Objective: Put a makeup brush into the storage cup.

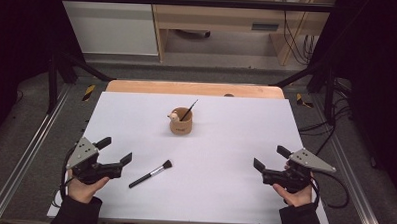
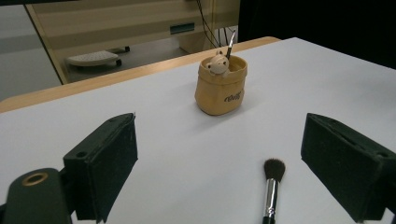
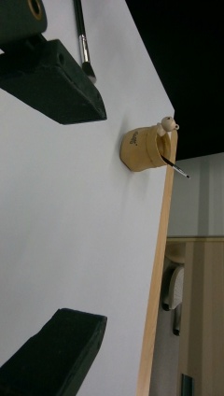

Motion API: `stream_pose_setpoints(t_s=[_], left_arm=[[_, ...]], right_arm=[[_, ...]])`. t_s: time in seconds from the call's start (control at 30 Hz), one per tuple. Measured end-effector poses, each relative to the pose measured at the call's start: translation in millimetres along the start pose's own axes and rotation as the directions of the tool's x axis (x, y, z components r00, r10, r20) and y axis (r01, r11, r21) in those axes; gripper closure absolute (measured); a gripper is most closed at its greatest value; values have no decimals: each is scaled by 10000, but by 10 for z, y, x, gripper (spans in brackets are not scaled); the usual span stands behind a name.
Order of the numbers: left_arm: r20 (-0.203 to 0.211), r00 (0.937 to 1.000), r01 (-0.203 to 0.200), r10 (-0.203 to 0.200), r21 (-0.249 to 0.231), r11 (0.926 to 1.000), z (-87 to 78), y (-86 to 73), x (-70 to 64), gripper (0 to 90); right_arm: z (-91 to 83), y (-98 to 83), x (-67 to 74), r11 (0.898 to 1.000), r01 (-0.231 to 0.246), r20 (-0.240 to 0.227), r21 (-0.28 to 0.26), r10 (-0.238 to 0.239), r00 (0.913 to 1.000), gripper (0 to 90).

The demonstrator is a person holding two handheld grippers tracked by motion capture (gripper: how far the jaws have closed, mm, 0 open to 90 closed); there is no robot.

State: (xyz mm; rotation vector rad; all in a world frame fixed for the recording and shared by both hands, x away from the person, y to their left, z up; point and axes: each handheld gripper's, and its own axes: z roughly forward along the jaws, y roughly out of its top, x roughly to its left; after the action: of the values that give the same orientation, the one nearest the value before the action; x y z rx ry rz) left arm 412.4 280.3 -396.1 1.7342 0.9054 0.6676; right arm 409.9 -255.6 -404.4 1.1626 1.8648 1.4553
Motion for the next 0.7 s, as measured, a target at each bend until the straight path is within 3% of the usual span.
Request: stream_pose_setpoints(t_s=[0.7], left_arm=[[-285,9995,101,-102,-45,9999,-124,-75,125,98]], right_arm=[[-6,4,-7,10000,-38,69,-70,38,10000,42]])
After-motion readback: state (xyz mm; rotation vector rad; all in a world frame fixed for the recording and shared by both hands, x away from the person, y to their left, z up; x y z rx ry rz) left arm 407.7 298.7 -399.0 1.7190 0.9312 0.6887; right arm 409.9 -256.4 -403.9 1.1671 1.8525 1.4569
